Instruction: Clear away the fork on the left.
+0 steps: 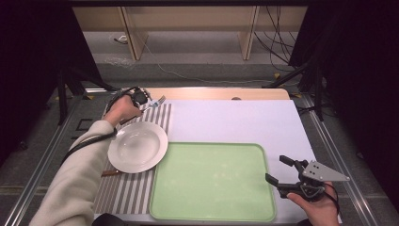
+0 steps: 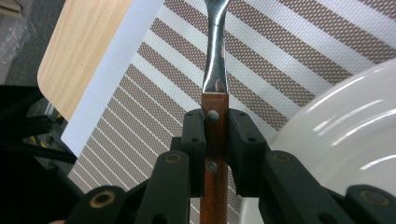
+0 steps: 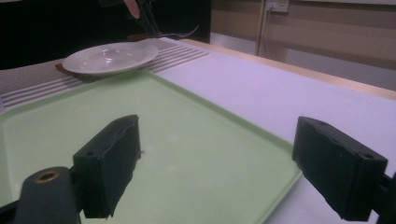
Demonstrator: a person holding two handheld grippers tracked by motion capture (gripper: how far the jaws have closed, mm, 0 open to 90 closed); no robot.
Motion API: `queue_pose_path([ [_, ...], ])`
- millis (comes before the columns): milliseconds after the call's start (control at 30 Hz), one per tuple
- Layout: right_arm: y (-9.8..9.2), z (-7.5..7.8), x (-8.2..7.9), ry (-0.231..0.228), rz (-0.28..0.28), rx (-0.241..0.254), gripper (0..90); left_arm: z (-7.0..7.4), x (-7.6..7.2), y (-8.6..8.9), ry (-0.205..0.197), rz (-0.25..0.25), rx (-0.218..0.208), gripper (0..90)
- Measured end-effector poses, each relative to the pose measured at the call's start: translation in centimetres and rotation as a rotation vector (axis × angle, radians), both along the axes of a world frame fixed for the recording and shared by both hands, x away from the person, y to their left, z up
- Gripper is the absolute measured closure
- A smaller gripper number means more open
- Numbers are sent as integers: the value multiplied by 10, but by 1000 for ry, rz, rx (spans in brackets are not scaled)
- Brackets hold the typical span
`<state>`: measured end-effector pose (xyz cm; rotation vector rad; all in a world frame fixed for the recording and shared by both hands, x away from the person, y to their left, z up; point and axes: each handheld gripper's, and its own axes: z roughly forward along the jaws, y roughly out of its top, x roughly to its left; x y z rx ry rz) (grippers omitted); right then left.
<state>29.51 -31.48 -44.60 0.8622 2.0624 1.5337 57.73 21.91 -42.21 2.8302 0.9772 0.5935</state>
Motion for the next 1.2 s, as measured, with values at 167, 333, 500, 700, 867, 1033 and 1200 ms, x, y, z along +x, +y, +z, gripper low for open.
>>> queue_pose_path([
  [167,0,0,0,-5,-6,1,165,7,-14,2,-11,31,-25,771],
  [333,-1,1,0,-10,-10,-1,165,16,-30,5,-16,82,-76,771],
  [500,0,1,0,-12,-13,-1,165,22,-45,5,-19,101,-93,771],
  [700,-1,1,0,-12,-14,-1,165,27,-62,1,8,125,-143,771],
  [867,-1,1,0,-11,-14,1,165,29,-74,-5,24,125,-161,771],
  [1033,0,1,0,-12,-13,0,165,31,-86,-13,25,92,-150,771],
  [1200,0,1,0,-12,-13,0,165,32,-96,-22,18,48,-148,771],
])
